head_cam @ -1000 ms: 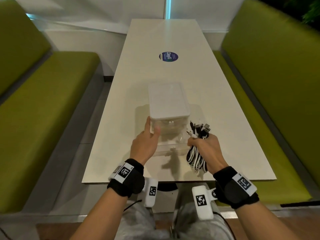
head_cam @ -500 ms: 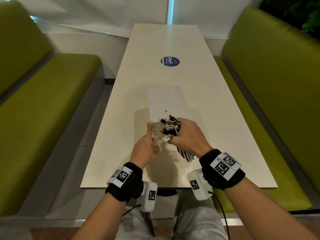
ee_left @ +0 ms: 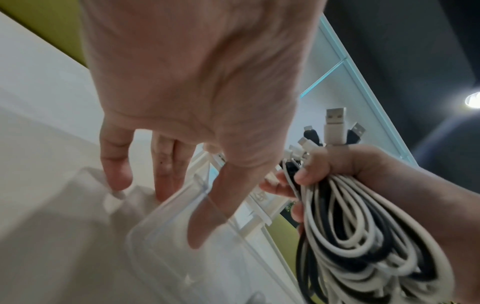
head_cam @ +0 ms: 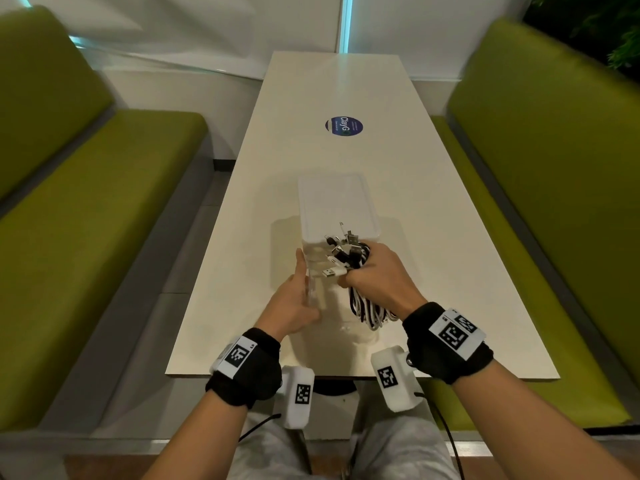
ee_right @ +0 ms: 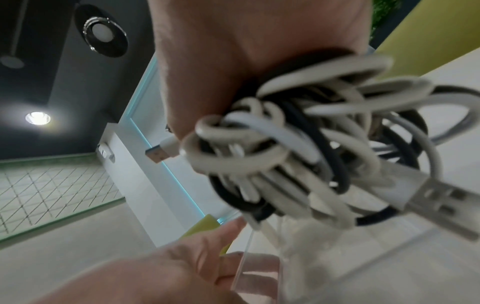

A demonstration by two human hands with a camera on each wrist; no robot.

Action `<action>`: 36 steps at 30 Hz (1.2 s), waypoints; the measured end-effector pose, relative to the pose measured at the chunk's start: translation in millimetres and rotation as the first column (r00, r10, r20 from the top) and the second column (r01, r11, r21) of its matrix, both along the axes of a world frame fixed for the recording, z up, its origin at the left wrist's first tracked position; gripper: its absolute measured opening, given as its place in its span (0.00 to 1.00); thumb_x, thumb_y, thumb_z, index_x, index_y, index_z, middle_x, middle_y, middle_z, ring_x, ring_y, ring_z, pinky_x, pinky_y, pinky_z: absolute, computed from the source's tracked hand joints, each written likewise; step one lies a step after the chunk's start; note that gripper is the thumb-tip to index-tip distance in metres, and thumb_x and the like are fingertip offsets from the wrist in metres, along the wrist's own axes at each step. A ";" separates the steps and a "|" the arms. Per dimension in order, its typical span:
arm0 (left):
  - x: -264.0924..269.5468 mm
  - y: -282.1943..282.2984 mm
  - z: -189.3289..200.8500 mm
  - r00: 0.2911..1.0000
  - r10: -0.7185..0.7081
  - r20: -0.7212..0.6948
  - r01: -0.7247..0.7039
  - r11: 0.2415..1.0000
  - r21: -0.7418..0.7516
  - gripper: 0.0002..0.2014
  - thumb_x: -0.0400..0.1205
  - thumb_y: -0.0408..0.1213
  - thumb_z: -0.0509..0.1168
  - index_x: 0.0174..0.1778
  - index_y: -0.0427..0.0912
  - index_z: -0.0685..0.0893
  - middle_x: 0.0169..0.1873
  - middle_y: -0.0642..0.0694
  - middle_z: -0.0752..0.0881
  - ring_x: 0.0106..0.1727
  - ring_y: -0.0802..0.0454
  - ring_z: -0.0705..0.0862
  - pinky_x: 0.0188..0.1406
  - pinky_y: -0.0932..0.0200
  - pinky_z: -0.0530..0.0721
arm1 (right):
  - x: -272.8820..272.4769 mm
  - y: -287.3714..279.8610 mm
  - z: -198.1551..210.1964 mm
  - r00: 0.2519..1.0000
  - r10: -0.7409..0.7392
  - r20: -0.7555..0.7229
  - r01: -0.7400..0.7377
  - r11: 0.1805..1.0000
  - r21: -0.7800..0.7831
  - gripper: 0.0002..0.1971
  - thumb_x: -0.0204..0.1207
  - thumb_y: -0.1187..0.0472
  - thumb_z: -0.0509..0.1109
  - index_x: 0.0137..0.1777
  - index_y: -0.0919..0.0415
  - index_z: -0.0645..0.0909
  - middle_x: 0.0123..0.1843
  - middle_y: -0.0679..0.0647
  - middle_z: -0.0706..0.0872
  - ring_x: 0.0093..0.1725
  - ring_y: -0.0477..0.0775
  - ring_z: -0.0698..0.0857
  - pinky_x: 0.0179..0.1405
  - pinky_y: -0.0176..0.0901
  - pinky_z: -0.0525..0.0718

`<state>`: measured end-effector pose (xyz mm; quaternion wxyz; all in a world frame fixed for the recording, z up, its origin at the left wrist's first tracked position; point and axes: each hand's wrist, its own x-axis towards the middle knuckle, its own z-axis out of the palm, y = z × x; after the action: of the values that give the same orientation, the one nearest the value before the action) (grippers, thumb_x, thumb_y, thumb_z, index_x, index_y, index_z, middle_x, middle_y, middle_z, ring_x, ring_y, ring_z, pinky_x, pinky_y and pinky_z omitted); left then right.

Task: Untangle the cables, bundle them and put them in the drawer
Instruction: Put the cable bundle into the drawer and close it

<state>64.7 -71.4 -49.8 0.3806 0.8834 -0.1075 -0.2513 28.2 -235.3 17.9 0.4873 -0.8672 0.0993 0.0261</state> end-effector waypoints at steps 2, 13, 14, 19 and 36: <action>-1.8 1.2 -0.5 0.999 -0.026 0.045 0.025 0.999 0.023 0.63 0.72 0.32 0.77 0.83 0.51 0.28 0.73 0.40 0.73 0.65 0.42 0.78 0.60 0.52 0.81 | -2.5 -4.4 2.5 1.000 0.019 -0.005 -0.019 1.000 -0.014 0.09 0.62 0.68 0.76 0.37 0.55 0.81 0.26 0.43 0.79 0.26 0.43 0.75 0.27 0.35 0.73; -6.8 -2.0 -4.1 0.994 -0.052 0.097 0.037 0.988 0.152 0.69 0.67 0.43 0.79 0.80 0.52 0.23 0.63 0.42 0.80 0.62 0.39 0.78 0.64 0.34 0.77 | 5.2 11.6 -21.1 0.983 0.026 -0.180 -0.123 0.824 -0.553 0.09 0.64 0.60 0.71 0.44 0.59 0.78 0.38 0.53 0.82 0.37 0.57 0.81 0.31 0.41 0.74; -6.6 -1.1 -4.9 0.994 -0.056 0.098 0.040 0.987 0.155 0.69 0.67 0.44 0.79 0.80 0.52 0.23 0.63 0.42 0.80 0.62 0.39 0.78 0.63 0.34 0.77 | 6.1 14.2 -22.4 0.987 0.005 -0.163 -0.097 0.822 -0.561 0.09 0.65 0.60 0.70 0.44 0.58 0.77 0.38 0.52 0.80 0.38 0.58 0.80 0.34 0.41 0.74; -7.1 -2.1 -5.2 0.993 -0.053 0.110 0.036 0.987 0.155 0.68 0.69 0.44 0.79 0.81 0.50 0.24 0.68 0.43 0.77 0.66 0.40 0.75 0.65 0.38 0.75 | 12.4 27.0 -31.5 0.992 -0.010 -0.124 -0.073 0.758 -0.648 0.07 0.71 0.60 0.69 0.42 0.57 0.72 0.42 0.55 0.81 0.47 0.62 0.85 0.41 0.46 0.79; -11.6 -3.0 -5.7 0.988 -0.053 0.148 0.037 0.994 0.106 0.68 0.68 0.48 0.80 0.83 0.49 0.28 0.69 0.46 0.78 0.68 0.43 0.77 0.65 0.37 0.76 | 39.8 32.5 -49.1 0.933 -0.208 -0.293 0.085 0.920 -0.381 0.08 0.72 0.57 0.71 0.46 0.59 0.77 0.52 0.58 0.87 0.54 0.63 0.86 0.45 0.45 0.81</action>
<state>53.1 -74.4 -55.4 0.3195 0.9157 -0.1427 -0.1977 68.0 -202.8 -31.1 0.2961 -0.9155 0.2474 0.1141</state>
